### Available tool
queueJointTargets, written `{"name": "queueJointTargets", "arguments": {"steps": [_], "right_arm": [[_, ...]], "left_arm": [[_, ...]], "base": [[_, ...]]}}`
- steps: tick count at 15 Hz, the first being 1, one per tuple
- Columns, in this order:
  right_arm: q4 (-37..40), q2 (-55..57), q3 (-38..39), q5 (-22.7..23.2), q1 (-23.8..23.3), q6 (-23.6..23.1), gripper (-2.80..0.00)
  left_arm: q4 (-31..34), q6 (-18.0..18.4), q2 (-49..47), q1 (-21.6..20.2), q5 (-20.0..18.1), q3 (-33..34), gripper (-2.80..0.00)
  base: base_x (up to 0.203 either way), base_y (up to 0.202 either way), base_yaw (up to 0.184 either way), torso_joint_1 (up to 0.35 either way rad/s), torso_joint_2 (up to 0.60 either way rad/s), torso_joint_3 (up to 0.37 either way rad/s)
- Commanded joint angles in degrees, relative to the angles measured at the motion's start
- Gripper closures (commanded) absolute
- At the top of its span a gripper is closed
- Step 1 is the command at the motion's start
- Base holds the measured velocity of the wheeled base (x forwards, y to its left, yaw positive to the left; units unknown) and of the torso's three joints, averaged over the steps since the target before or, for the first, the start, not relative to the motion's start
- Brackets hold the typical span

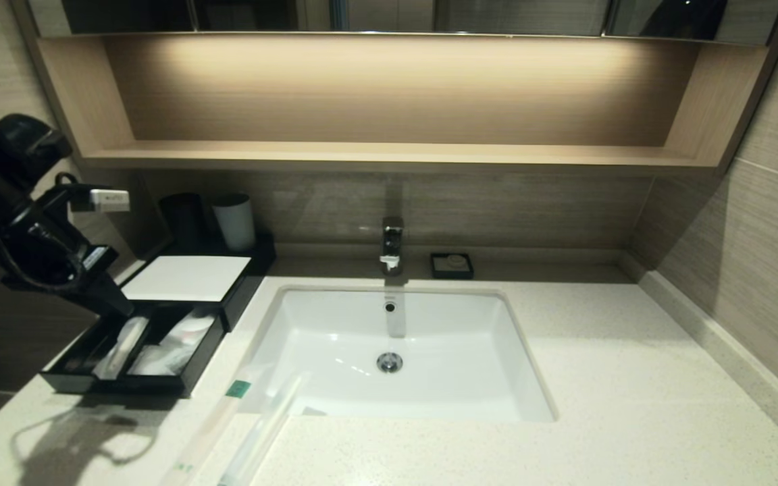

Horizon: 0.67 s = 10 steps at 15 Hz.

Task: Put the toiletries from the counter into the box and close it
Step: Pick up the bathroom toiletry

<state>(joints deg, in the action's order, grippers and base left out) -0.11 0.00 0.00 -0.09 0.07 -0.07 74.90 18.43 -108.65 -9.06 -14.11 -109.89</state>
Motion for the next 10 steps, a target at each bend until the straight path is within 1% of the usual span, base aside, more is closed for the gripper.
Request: {"name": "queueJointTargets", "arguments": {"steps": [1, 4, 5, 6, 8, 10], "right_arm": [[0.0, 0.0, 0.1, 0.0, 0.0, 0.0, 0.00], [-0.1, 0.0, 0.1, 0.0, 0.0, 0.0, 0.00], [0.0, 0.0, 0.0, 0.0, 0.0, 0.0, 0.00], [-0.1, 0.0, 0.0, 0.0, 0.0, 0.0, 0.00], [0.0, -0.1, 0.1, 0.0, 0.0, 0.0, 0.00], [0.0, 0.0, 0.1, 0.0, 0.0, 0.0, 0.00]], "left_arm": [[4.5, 0.1, 4.3, 3.0, -1.4, 1.3, 0.00], [4.7, -0.1, 8.2, 7.2, -1.3, 8.5, 0.00], [4.5, -0.4, 10.0, 9.3, -1.2, 11.2, 0.00], [3.9, -1.3, 11.9, 12.3, -1.2, 13.8, 0.00], [1.4, -5.7, 14.8, 18.4, -1.1, 17.9, 0.00], [-2.3, -10.3, 17.6, 23.7, 0.0, 24.4, 0.00]], "base": [[0.000, 0.000, 0.000, 0.000, 0.00, 0.000], [0.000, 0.000, 0.000, 0.000, 0.00, 0.000], [0.000, 0.000, 0.000, 0.000, 0.00, 0.000], [0.000, 0.000, 0.000, 0.000, 0.00, 0.000], [0.000, 0.000, 0.000, 0.000, 0.00, 0.000], [0.000, 0.000, 0.000, 0.000, 0.00, 0.000]]}}
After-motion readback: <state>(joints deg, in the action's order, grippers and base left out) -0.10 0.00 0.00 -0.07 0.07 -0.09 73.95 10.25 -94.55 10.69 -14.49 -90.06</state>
